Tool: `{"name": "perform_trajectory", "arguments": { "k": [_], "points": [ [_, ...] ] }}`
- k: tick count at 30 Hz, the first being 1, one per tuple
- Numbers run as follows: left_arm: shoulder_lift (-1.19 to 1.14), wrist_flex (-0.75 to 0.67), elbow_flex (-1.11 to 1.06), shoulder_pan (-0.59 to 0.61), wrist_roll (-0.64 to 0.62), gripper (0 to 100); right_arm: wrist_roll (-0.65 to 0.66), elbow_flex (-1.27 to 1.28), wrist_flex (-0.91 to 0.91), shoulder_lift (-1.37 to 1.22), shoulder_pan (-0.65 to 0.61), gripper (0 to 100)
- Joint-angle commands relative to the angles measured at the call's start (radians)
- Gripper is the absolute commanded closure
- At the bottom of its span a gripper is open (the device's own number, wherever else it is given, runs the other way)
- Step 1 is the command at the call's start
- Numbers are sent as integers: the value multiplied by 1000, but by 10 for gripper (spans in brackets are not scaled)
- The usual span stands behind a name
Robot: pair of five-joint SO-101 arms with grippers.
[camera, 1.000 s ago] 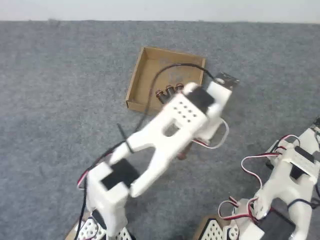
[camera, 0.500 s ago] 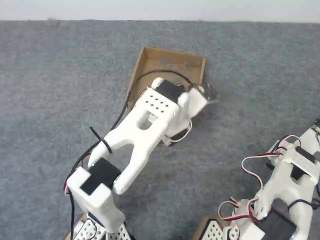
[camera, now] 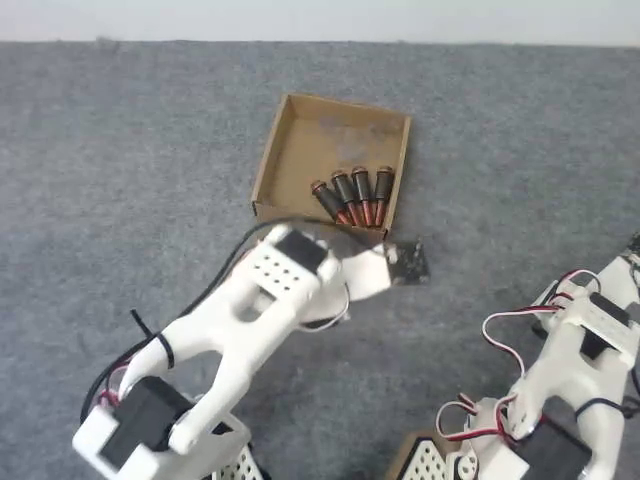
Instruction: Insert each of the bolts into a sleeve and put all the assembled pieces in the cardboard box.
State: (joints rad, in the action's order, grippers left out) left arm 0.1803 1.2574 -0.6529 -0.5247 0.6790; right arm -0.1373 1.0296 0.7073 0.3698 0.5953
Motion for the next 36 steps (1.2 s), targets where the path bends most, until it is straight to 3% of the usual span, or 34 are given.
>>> {"name": "perform_trajectory", "arguments": {
  "k": [1,8,17,21,28,36],
  "points": [
    [51,-118,-102,-6,12,874,15,-3,-7,47,-7,991],
    [51,-129,-116,-2,-2,840,15,6,-13,48,-7,991],
    [51,-17,10,-3,-279,841,15,6,-15,48,-7,991],
    [75,52,4,-9,-305,842,15,6,-15,48,-7,991],
    [391,86,-131,-28,-305,994,15,6,-15,48,-10,991],
    [713,-2,-437,-75,-342,988,17,8,-13,48,-13,991]
  ]
}}
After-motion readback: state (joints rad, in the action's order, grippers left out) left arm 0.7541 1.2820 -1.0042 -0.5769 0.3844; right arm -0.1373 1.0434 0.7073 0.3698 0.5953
